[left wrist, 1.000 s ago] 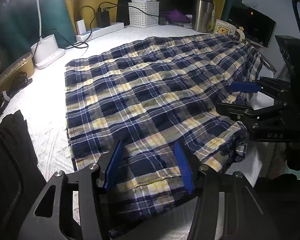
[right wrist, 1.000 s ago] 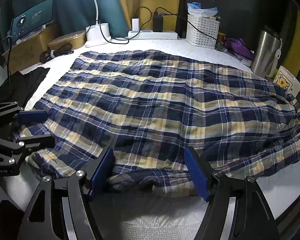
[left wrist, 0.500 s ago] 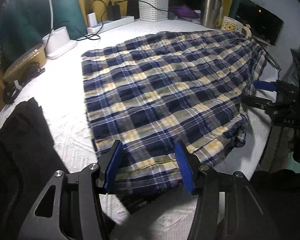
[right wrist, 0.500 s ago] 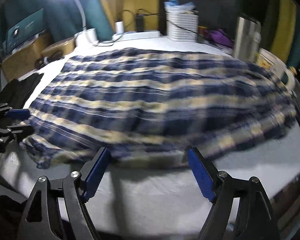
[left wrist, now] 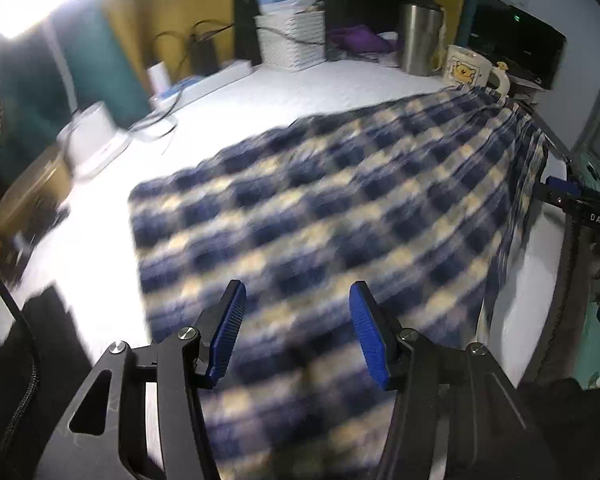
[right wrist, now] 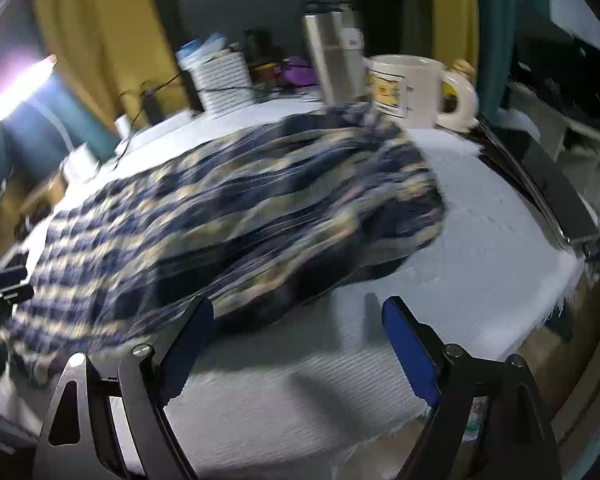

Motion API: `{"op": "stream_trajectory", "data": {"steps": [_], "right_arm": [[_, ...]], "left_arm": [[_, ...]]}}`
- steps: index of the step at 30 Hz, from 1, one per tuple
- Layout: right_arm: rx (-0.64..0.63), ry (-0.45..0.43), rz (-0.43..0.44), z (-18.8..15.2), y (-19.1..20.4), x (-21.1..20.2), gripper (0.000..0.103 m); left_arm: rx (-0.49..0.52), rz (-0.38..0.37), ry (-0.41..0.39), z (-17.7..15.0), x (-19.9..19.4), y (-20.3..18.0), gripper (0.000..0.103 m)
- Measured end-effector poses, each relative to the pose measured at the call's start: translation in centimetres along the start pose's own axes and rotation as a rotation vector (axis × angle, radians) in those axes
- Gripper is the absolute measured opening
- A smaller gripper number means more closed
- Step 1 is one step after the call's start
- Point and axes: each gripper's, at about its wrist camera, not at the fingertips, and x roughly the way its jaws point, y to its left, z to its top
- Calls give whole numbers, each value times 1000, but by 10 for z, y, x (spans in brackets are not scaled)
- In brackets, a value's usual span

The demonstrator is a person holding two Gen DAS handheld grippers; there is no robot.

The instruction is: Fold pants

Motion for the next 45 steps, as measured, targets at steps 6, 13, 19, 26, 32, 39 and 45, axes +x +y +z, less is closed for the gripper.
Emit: {"op": "stream_trajectory", "data": {"steps": [6,13,19,26,32,39,45], "right_arm": [[50,-10,28,17,-21,14,87],[77,-18,60,36,-29,28,87],[72,-25,69,46,-36,35,87],[56,-31,29,58,-33,44,88],[70,-35,42,62,-36,47,88],[93,-46,39,59,-38,43,88],[127,-41,28,48,-42,31,88]], "left_arm": [[35,-16,-16,50,32,-12,54],[1,-80,-7,98,74,-19,54],[20,-73,41,120,118,-26,54],[-45,-19,47,136,132,-18,78],[42,-77,-38,150,104,-58,76],[115,-103,23,148,133,-82,78],[76,-93,-5,153,121,-68,78]]}}
